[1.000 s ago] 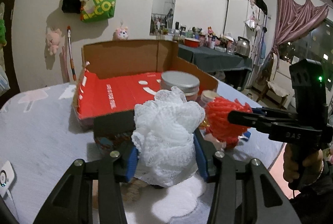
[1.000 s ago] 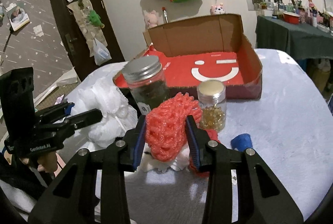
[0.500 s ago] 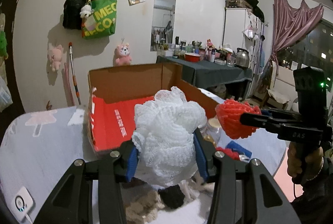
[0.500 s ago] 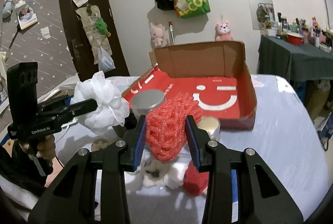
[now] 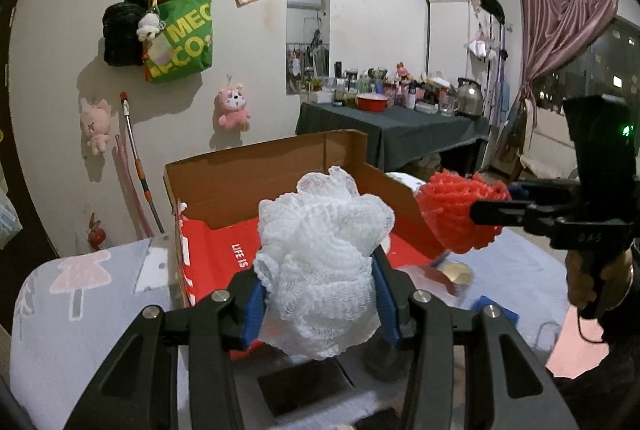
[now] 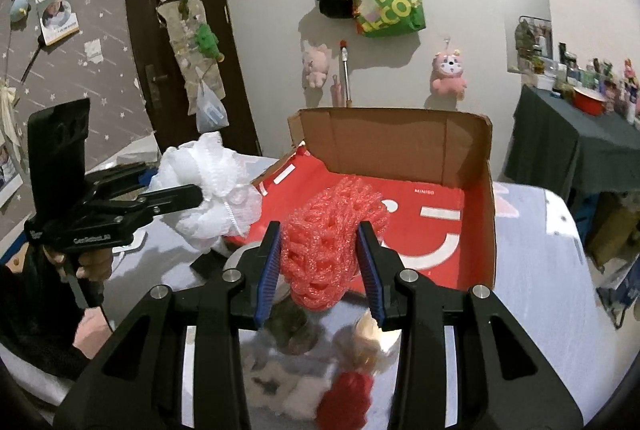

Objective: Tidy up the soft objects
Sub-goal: 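Carry the white loofah with the left tool while the right tool carries the red net into the box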

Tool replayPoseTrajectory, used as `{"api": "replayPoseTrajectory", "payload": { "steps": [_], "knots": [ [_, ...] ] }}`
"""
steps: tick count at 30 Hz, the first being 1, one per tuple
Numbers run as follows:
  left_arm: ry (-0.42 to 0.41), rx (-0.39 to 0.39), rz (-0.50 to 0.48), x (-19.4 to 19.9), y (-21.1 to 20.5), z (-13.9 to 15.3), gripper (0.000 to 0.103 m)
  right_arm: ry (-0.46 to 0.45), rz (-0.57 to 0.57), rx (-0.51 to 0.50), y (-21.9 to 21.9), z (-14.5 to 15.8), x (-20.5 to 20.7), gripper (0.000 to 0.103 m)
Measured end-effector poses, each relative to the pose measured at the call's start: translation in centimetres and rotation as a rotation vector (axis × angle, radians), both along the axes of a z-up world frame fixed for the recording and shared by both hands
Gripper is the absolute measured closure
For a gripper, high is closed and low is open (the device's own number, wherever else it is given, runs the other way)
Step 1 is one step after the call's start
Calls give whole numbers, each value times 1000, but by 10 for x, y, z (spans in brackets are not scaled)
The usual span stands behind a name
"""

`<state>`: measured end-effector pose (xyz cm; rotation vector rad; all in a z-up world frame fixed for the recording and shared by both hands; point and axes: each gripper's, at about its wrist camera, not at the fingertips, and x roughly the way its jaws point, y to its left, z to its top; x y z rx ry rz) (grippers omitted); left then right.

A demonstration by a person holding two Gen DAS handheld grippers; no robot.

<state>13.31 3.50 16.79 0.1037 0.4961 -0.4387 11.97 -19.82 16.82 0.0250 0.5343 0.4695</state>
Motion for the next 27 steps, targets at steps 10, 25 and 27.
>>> {"api": "replayPoseTrajectory", "payload": {
  "steps": [10, 25, 27],
  "knots": [
    [138, 88, -35, 104, -14, -23, 54, 111, 42, -97, 9, -4, 106, 68],
    [238, 133, 17, 211, -30, -64, 54, 343, -58, -119, 12, -59, 256, 68],
    [245, 111, 29, 220, -30, -68, 53, 345, -76, -115, 10, -65, 263, 68]
  ]
}}
